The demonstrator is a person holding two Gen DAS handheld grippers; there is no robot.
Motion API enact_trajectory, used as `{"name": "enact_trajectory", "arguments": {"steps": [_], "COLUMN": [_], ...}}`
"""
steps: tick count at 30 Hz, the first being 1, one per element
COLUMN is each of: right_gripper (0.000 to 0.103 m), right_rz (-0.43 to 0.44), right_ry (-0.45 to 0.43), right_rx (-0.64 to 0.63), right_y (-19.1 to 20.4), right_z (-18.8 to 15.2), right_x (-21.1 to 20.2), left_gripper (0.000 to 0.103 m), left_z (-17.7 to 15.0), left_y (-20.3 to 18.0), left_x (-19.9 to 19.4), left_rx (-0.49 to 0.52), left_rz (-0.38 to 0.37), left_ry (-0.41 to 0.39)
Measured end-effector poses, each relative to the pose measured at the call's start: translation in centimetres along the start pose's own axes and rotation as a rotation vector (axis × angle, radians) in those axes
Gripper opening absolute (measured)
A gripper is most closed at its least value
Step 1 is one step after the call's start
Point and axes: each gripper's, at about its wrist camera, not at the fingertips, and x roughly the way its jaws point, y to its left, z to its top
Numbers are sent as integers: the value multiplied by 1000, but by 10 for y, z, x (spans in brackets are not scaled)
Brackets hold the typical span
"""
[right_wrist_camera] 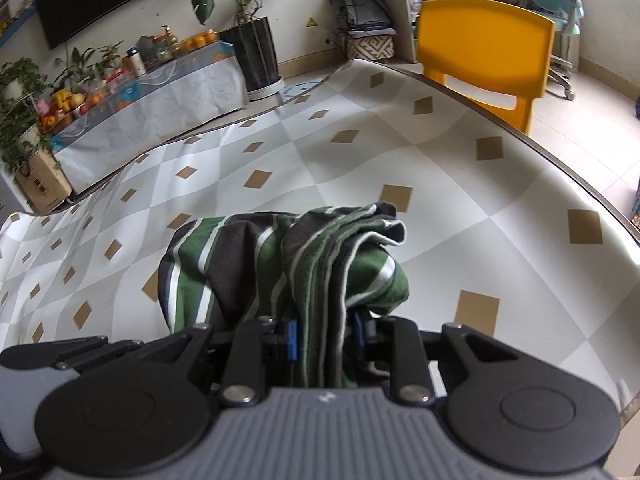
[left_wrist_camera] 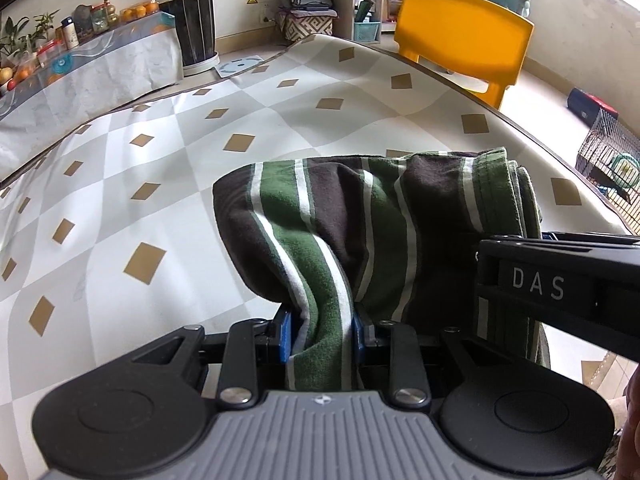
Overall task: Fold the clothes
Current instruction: 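Lift the folded striped shirt with both grippers and carry it across the mat, then lower the folded striped shirt onto the mat with both grippers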
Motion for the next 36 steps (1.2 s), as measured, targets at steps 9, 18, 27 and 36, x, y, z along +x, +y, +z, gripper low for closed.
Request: {"name": "enact_trajectory", "arguments": {"steps": [9,18,27,36], "right_gripper": [23,26,44,49], "right_rz": [-42,-122,-261,-72], "right_ry": [-10,-13,-32,67], "right_rx": [40,121,274,262], "right_y": [-19,-49,-87,-70], "right_z": [4,1,-11,-14], "right_x": [14,32,29,42], "left_gripper": [26,33,38,38], "left_z": [11,22,17,4], "left_y": [-17,-39,-17,5], "left_x": [25,59,69,54], "left_rx": [14,52,-8,-32], "left_rz": [-20,-56,7,5], "left_ry": [16,46,64,51]}}
